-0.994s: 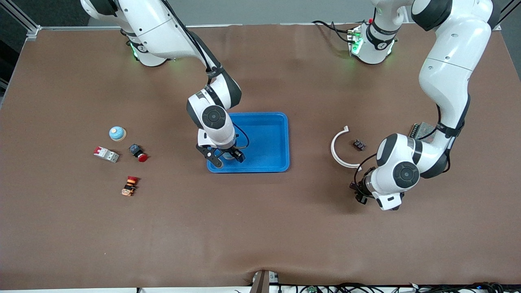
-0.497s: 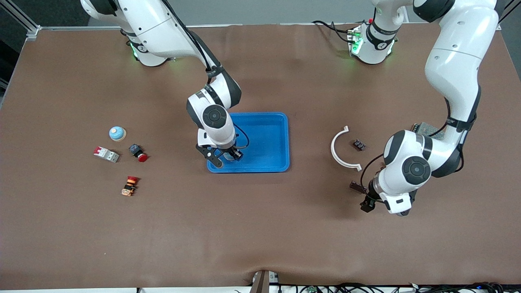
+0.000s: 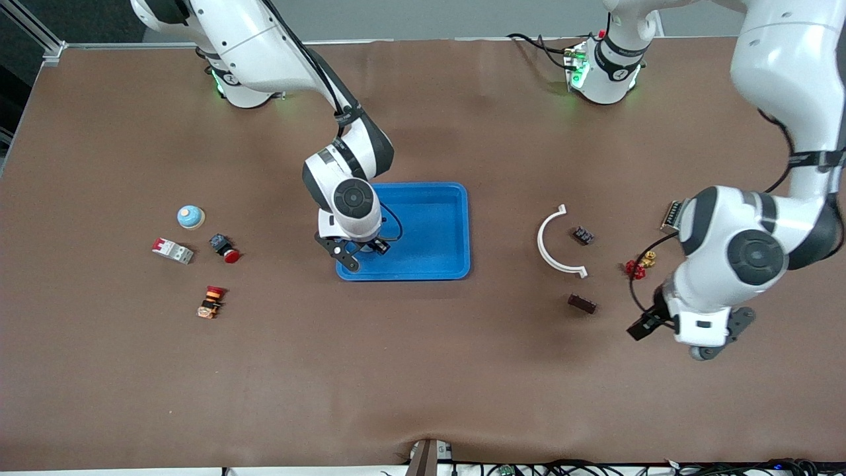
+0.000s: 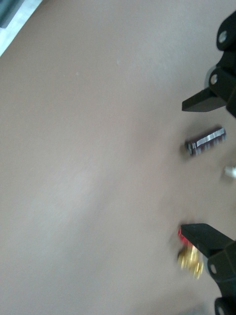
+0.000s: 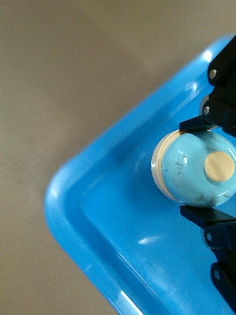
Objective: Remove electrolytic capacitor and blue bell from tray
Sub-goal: 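Place the capacitor near the arc while the right gripper lifts the bell, then carry the bell toward the red buttons while the left gripper withdraws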
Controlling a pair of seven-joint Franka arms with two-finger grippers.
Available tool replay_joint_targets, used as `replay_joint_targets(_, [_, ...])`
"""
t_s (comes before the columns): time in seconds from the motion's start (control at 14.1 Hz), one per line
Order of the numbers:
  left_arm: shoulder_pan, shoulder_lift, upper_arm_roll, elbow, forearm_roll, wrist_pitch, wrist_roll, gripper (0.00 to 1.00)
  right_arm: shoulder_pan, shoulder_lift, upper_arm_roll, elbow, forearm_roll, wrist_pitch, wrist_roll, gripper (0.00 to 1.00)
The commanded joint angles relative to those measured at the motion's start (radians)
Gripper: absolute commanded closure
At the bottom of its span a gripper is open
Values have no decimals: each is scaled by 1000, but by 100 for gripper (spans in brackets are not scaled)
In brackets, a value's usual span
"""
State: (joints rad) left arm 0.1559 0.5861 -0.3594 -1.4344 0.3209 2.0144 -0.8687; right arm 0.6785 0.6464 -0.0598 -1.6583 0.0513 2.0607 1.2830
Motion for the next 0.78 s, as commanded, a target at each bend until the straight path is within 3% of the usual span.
replay_joint_targets(0.0, [4, -54, -10, 31, -13, -89, 120, 0, -74, -8, 8, 150, 1, -247, -117, 100])
replay_joint_targets(0.28, [16, -156, -9, 31, -19, -163, 261, 0, -129, -54, 0, 187, -34, -373, -345, 100])
replay_joint_targets(0.5, [17, -209, -10, 32, -49, -195, 335, 0, -155, -70, -26, 172, -134, -378, -535, 100])
replay_joint_targets(0.71, [16, -267, -7, 31, -83, -238, 437, 0, -253, -114, -28, 103, -186, -306, -732, 100])
